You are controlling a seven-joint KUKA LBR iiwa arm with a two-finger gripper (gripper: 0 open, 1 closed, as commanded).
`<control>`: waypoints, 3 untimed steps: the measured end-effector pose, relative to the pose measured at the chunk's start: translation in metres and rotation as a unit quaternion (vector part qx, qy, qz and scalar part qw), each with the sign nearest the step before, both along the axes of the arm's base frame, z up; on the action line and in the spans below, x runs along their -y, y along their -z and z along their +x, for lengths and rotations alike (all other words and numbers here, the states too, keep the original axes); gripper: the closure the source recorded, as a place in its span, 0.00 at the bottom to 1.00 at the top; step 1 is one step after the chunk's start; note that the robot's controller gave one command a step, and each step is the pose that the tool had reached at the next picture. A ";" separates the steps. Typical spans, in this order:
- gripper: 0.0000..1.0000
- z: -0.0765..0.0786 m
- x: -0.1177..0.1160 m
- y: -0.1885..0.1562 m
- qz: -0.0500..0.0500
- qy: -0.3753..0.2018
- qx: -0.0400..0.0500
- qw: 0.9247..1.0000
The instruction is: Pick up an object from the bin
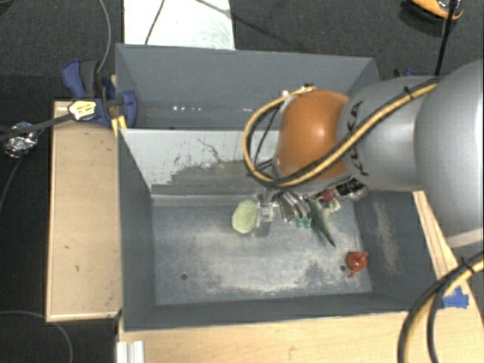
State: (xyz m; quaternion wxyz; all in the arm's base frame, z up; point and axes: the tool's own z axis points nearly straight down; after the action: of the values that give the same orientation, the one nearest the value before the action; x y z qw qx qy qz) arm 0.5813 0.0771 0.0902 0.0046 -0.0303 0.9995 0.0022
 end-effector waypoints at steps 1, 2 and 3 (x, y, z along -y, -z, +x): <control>1.00 -0.001 0.000 -0.020 0.000 0.000 -0.002 1.000; 1.00 0.001 0.000 -0.039 0.000 0.000 0.003 1.000; 1.00 0.001 0.000 -0.049 0.000 0.001 0.002 1.000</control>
Offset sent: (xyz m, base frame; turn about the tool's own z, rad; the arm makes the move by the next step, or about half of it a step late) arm 0.0000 0.0001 0.0491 0.0000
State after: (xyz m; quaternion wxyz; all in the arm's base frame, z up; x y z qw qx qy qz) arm 0.5824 0.0771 0.1394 0.0068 -0.0295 0.9995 0.0024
